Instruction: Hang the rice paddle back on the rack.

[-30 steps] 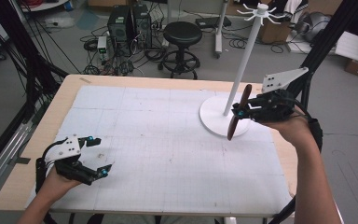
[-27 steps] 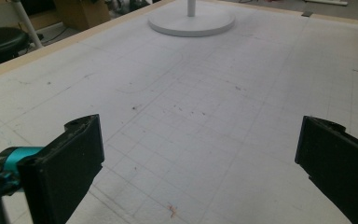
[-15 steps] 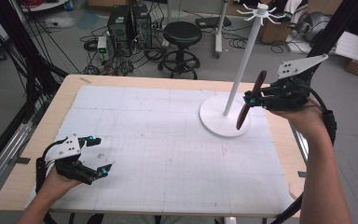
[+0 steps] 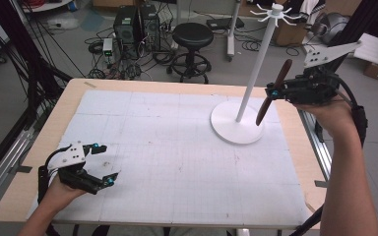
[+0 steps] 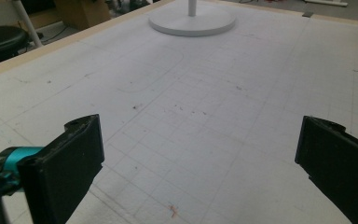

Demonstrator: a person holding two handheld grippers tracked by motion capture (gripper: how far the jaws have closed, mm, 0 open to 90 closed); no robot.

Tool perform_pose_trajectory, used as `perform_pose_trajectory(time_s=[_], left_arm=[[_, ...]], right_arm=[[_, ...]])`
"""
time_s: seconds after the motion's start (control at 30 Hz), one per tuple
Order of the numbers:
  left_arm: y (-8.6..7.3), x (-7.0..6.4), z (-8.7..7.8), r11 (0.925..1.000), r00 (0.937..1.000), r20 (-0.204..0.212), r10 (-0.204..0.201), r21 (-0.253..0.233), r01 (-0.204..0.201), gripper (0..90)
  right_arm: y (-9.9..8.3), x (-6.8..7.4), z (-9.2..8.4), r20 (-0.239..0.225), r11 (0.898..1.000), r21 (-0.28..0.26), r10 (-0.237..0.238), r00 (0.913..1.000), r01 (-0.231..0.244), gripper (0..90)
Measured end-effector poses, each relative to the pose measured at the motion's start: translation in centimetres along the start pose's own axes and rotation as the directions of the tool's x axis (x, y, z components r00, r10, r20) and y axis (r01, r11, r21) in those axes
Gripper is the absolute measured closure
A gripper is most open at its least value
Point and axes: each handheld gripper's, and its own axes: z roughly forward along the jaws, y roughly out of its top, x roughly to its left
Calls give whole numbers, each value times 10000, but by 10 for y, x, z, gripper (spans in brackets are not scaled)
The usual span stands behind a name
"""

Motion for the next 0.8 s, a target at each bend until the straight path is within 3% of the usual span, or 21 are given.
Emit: perform_pose_trajectory(time_s=[0.8], left_arm=[[-1, 1, 3, 10000, 9998, 216, -34, 82, 32, 17]], right_arm=[[27, -39, -20, 841, 9971, 102, 745, 9937, -757, 779]])
